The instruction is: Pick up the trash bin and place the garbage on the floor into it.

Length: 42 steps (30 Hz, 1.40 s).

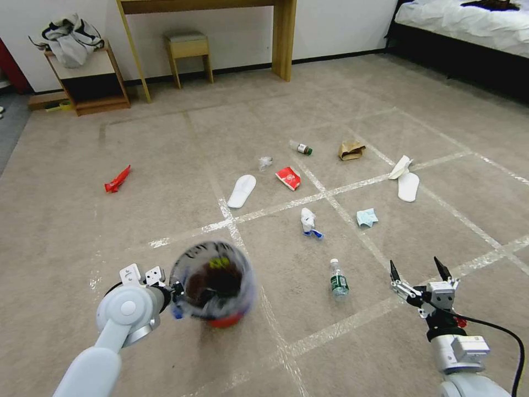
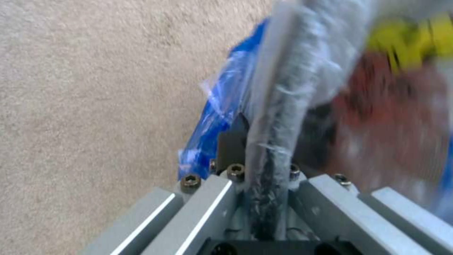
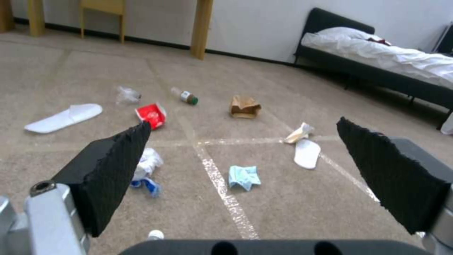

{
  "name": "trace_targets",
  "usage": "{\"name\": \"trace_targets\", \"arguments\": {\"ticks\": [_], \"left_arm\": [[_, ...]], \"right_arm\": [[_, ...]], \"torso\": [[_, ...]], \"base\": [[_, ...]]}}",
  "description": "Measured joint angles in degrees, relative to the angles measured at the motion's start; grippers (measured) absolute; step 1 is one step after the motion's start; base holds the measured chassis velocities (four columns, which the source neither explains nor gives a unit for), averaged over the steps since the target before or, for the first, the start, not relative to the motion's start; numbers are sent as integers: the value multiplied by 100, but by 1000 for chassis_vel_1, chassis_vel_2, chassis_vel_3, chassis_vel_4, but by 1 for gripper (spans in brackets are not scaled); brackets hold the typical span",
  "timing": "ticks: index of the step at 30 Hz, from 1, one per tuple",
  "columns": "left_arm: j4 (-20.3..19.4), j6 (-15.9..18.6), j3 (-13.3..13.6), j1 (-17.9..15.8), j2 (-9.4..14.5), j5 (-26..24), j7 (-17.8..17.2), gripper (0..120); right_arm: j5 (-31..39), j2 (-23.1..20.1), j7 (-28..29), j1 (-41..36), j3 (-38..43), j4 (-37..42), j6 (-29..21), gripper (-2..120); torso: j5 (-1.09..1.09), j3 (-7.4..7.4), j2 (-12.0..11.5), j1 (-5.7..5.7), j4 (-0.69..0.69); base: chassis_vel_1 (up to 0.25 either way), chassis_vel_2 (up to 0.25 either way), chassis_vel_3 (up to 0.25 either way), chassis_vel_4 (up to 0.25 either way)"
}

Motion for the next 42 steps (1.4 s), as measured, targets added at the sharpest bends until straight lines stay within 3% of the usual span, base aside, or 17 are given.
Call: {"name": "trace_targets", "arguments": {"ticks": [8,16,22,25,28,32,39,41,42], "left_arm": [[-204,-9,-124,212,11,94,257,0],[-896,-36,-434,605,124,-8,420,0],[-1296,-33,-472,823,135,-5,428,0],[-1822,-21,-424,1060,105,50,438,0],[-1991,-19,-398,1121,103,62,435,0],[-2524,-18,-396,1276,196,44,395,0],[-3022,-21,-530,1340,380,-193,371,0],[-3074,-26,-574,1357,458,-203,444,0],[-3096,-59,-604,1377,553,-66,689,0]], "right_arm": [[2,7,3,-2,16,78,4,100],[79,-52,-2,-45,176,260,13,100],[122,-94,-10,-58,243,341,13,100],[145,-130,-33,-112,296,464,16,100],[145,-138,-42,-134,306,506,19,100],[131,-149,-62,-281,356,686,41,100],[42,-242,-83,-360,365,778,57,100],[18,-266,-75,-329,330,791,46,100],[-1,-323,-53,-283,271,797,15,100]], "torso": [[-1,0,0,0,0],[0,0,0,0,0],[0,0,0,0,-1],[0,0,0,0,0],[0,0,0,0,-1],[0,0,0,0,-1],[0,0,1,-1,-1],[0,0,1,0,-1],[0,0,1,0,0]], "base": [[0,0,0,0],[0,0,0,0],[0,0,0,0],[0,0,0,0],[0,0,0,0],[0,0,0,0],[0,0,0,0],[0,0,0,0],[0,0,0,0]]}}
